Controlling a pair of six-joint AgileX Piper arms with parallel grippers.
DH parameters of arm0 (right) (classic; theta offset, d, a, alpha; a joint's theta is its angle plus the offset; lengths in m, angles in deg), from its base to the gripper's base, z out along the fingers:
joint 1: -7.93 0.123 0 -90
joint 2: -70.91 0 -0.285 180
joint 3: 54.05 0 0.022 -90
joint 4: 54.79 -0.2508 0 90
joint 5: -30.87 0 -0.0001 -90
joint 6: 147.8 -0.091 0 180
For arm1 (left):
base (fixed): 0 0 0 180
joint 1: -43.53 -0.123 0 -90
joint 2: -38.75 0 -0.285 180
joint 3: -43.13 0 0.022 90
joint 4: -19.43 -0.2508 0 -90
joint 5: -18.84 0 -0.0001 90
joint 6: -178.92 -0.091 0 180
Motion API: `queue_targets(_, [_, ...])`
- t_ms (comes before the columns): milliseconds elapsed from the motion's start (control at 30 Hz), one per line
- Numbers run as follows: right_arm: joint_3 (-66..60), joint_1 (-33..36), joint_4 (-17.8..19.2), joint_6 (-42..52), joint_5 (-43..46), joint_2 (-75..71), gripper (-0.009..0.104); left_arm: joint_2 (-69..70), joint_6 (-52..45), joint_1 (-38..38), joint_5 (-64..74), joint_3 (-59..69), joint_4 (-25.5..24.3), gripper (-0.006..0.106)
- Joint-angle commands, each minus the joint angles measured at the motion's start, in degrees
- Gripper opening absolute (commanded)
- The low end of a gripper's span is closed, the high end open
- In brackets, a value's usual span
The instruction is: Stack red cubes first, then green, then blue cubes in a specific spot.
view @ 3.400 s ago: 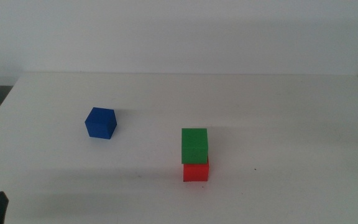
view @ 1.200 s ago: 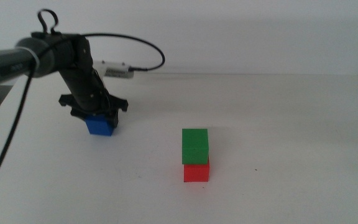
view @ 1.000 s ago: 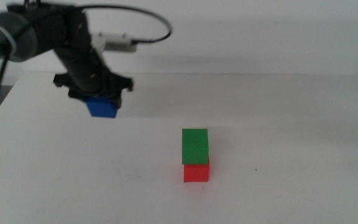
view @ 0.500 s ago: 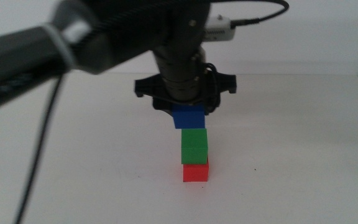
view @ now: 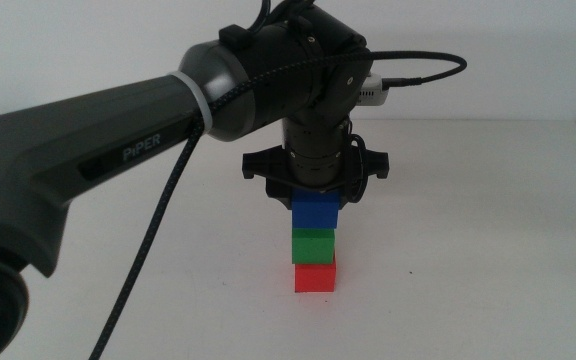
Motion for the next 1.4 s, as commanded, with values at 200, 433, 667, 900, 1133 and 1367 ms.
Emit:
queue_targets(200, [-0.47,-0.02,0.23,0.37,0.51,-0.23,0.090,-1.39,0.62,0.08,-0.41,-0.64,0.74,-0.002])
queue_targets(433, [-0.47,-0.02,0.23,0.37,0.51,-0.23,0.090,-2.23,0.72,0.08,0.46,-0.64,0.03,0.000])
queue_targets(667, [-0.47,-0.02,0.23,0.37,0.51,-0.23,0.090,-2.23,0.37,0.08,-0.69,-0.64,-0.46,0.069])
queue_targets(900, [-0.47,-0.02,0.23,0.37,0.51,-0.23,0.090,-1.78,-2.49,0.08,0.43,-0.99,-1.66,0.094])
queue_targets(1133, [-0.47,-0.02,0.23,0.37,0.51,-0.23,0.090,4.48,-4.46,0.08,1.06,-3.39,-1.91,0.094])
queue_targets(1367, [-0.47,-0.02,0.23,0.37,0.51,-0.23,0.090,14.96,-9.18,0.08,1.06,-3.52,-1.81,0.094])
